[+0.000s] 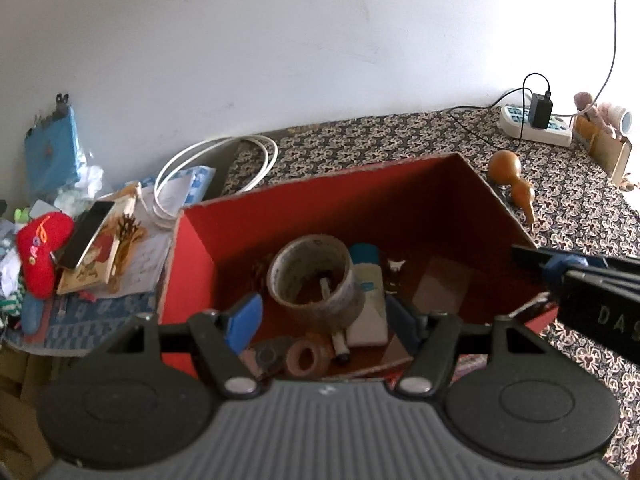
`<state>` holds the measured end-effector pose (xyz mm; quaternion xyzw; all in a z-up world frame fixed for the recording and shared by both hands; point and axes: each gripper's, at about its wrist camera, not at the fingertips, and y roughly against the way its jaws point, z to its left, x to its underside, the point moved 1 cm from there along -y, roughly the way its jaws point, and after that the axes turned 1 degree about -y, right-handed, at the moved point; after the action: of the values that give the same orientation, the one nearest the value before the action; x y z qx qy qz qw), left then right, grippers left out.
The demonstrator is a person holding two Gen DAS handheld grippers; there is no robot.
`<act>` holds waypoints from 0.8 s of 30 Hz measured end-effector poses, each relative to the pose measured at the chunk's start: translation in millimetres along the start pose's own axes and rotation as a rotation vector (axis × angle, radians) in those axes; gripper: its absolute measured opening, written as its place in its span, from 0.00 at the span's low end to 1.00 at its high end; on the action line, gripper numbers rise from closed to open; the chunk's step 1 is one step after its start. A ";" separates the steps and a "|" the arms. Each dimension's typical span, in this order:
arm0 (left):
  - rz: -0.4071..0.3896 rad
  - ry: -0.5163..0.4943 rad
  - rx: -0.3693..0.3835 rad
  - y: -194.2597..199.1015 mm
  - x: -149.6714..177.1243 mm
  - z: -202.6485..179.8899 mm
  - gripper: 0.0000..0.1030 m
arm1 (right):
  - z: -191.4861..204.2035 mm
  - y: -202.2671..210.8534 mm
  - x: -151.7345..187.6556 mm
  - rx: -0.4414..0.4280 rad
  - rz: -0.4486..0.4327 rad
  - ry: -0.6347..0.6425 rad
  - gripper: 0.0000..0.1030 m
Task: Organize rigid objects
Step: 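Withdraw the right gripper from the red box, then move the right gripper to the orange gourd and close on its neck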
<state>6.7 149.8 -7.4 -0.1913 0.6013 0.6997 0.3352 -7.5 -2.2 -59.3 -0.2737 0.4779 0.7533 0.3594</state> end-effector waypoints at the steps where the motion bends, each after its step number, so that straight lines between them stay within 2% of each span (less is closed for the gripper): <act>1: 0.005 0.000 -0.010 2.4 0.7 -1.1 0.68 | -0.7 2.5 1.7 -0.003 0.004 0.002 0.04; 6: 0.010 0.020 -0.041 16.8 8.3 -9.1 0.69 | -5.1 14.2 9.4 -0.042 0.020 0.036 0.05; 12: 0.058 0.036 -0.097 23.8 22.1 -36.7 0.69 | -26.9 20.3 17.2 -0.080 0.073 0.059 0.05; 24: 0.147 0.067 -0.104 25.5 41.9 -111.6 0.70 | -89.0 36.3 35.5 -0.104 0.183 0.084 0.06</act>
<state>-55.7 50.3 -40.1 -0.1869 0.5873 0.7460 0.2522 -51.5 -84.2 -102.2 -0.2786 0.4760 0.7945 0.2541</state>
